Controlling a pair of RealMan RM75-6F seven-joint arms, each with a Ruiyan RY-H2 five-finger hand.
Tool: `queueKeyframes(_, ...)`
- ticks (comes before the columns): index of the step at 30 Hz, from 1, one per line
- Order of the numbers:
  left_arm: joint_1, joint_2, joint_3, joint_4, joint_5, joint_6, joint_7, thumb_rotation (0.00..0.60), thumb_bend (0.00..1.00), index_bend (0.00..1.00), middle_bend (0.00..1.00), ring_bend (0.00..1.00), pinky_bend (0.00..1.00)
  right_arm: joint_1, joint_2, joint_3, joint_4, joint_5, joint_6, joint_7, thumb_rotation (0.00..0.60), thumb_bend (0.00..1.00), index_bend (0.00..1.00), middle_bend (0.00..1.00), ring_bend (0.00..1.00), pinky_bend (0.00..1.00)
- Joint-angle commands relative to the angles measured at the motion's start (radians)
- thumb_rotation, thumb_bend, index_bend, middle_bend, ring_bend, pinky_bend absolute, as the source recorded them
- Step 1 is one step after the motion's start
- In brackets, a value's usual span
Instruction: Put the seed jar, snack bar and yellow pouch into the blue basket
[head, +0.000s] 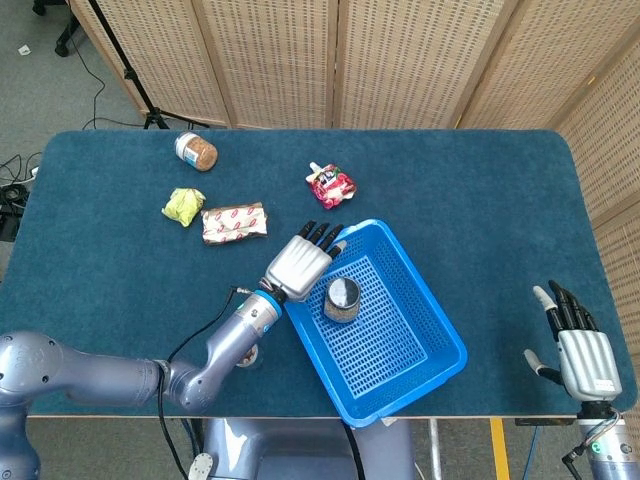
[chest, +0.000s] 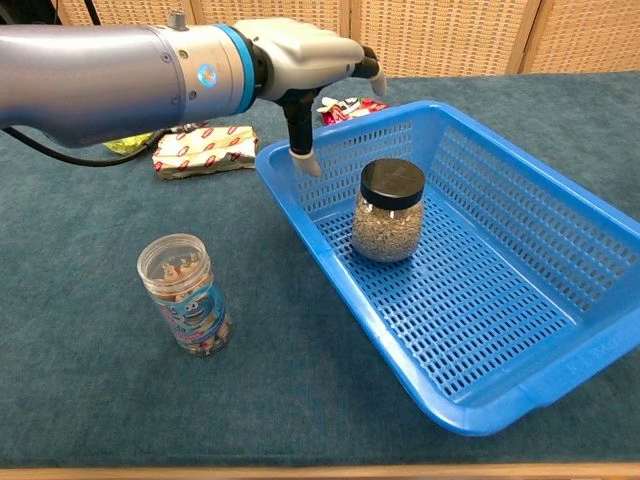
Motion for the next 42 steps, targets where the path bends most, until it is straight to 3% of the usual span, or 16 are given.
queueKeyframes(1,0.019,0.033,0.010,-0.010,-0.004,0.013,0.005,0.600,0.10,0.03,0.00,0.00,0.10,0.000,-0.001,-0.002,-0.001,-0.004,0.001,-0.004,0.600,0.27,0.07,0.00,0.00,0.17)
queueKeyframes(11,0.100,0.183,0.048,0.010,-0.036,0.041,0.017,0.600,0.10,0.03,0.00,0.00,0.10,-0.001,-0.001,-0.013,-0.024,-0.024,0.008,-0.039,0.600,0.28,0.07,0.00,0.00,0.17)
queueKeyframes(16,0.126,0.193,0.064,0.083,-0.065,0.036,0.032,0.600,0.10,0.03,0.00,0.00,0.10,-0.001,-0.002,-0.016,-0.035,-0.028,0.008,-0.064,0.600,0.30,0.07,0.00,0.00,0.17)
queueKeyframes(28,0.142,0.084,0.060,0.303,-0.125,-0.081,0.028,0.600,0.11,0.03,0.00,0.00,0.10,-0.003,0.002,-0.024,-0.066,-0.034,0.007,-0.116,0.600,0.30,0.07,0.00,0.00,0.17)
queueKeyframes(35,0.117,-0.053,0.047,0.515,-0.201,-0.220,0.034,0.600,0.12,0.04,0.00,0.00,0.10,-0.005,0.011,-0.021,-0.073,-0.014,-0.003,-0.122,0.600,0.31,0.07,0.00,0.00,0.17)
queueKeyframes(42,0.094,-0.164,0.039,0.697,-0.183,-0.308,0.023,0.600,0.12,0.04,0.00,0.00,0.10,-0.001,0.014,-0.023,-0.077,-0.009,-0.016,-0.120,0.600,0.30,0.07,0.00,0.00,0.17)
